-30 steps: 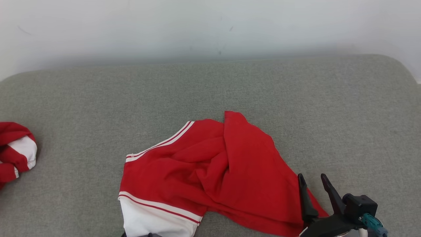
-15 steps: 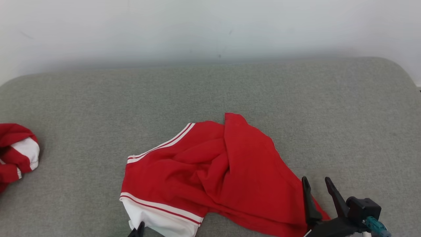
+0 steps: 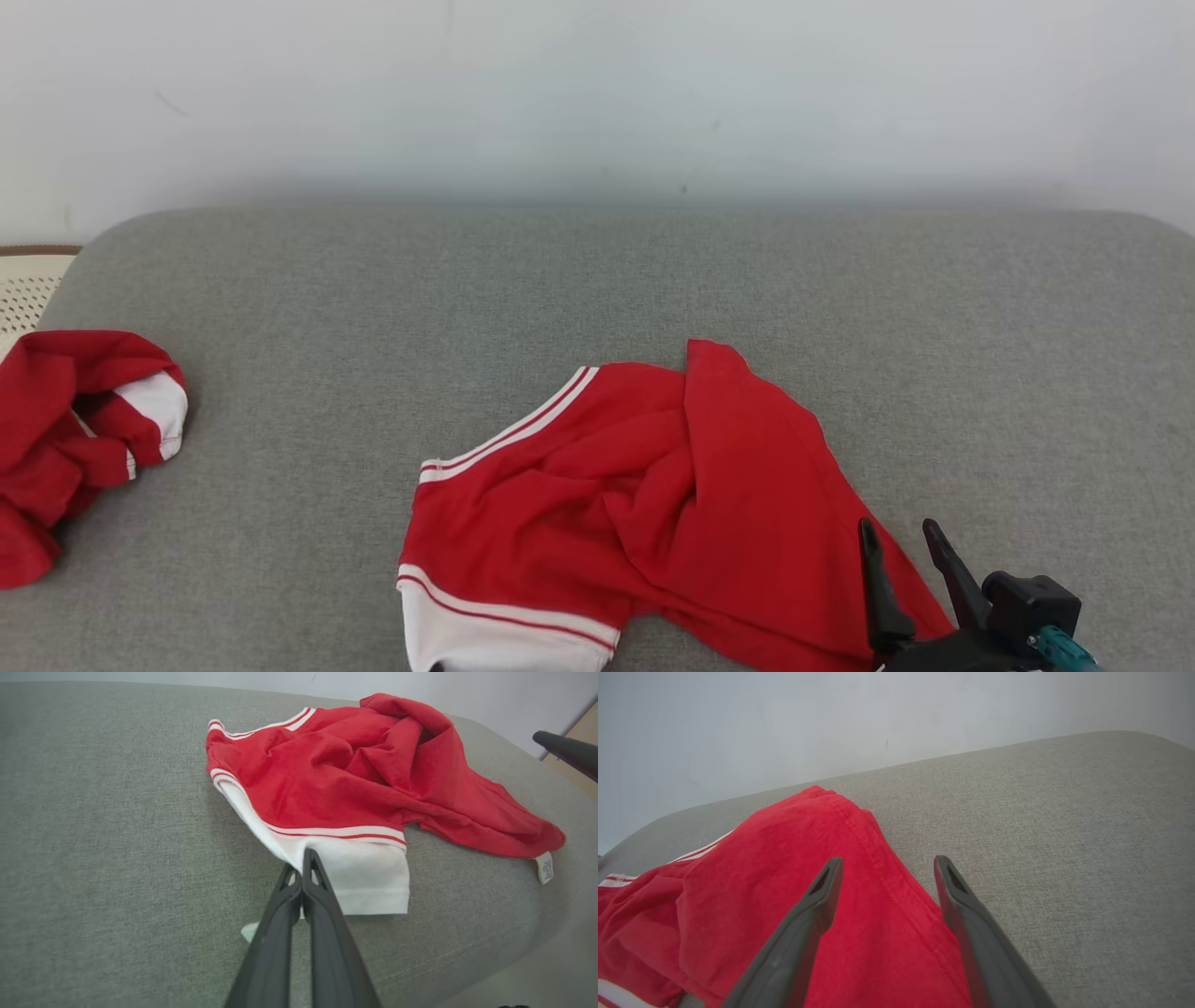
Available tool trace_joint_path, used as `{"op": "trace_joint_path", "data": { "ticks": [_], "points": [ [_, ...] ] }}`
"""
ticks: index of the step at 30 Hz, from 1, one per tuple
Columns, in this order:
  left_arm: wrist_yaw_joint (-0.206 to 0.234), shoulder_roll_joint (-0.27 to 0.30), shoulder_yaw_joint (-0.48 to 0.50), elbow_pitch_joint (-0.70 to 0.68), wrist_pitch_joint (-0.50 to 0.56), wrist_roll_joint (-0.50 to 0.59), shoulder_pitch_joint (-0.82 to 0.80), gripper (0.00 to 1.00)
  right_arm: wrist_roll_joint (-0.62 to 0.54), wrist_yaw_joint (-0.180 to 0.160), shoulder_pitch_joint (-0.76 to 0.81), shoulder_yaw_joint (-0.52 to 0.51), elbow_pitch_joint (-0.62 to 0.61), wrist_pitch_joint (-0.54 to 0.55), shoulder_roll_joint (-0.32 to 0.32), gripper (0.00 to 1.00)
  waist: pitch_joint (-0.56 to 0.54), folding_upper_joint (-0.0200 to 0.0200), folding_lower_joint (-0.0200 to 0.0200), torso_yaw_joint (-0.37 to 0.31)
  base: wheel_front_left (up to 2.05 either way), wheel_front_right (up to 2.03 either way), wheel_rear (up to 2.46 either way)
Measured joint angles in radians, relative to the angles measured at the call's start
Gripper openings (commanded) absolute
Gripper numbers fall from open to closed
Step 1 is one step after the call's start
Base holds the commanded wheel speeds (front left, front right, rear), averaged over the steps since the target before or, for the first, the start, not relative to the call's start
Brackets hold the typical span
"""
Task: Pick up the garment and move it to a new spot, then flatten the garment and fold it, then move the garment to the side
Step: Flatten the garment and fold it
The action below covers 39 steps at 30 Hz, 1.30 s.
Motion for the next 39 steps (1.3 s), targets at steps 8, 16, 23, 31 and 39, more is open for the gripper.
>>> {"op": "trace_joint_path", "data": {
  "ticks": [8,16,23,31,39],
  "points": [
    [0.054,0.021,0.04,0.028,-0.06,0.017,0.014,1.0,0.003,0.0,0.0,0.0,0.006,0.001,0.0,1.0,-0.016,-0.0001,0.0,0.014,0.0,0.0,0.0],
    [0.086,0.029,0.103,0.04,-0.154,0.01,0.005,1.0,0.007,0.0,0.001,0.0,-0.001,-0.008,-0.006,1.0,-0.014,0.0,0.0,0.019,0.0,0.0,0.0],
    [0.112,-0.007,0.171,-0.049,-0.163,0.012,-0.007,1.0,-0.007,0.0,0.006,-0.043,-0.026,-0.016,-0.02,1.0,-0.016,-0.0001,0.0,0.01,0.0,0.0,0.0],
    [0.107,-0.044,0.253,-0.108,-0.163,0.029,-0.012,1.0,-0.028,0.0,0.07,-0.114,-0.105,-0.016,-0.022,1.0,-0.012,0.0,0.0001,-0.015,0.0,0.0,0.0],
    [0.097,-0.063,0.291,-0.107,-0.164,0.053,-0.038,1.0,-0.028,0.0,0.079,-0.082,-0.16,-0.046,-0.005,1.0,-0.015,0.0,0.0002,-0.041,0.0,0.0,0.0]
  ]
}}
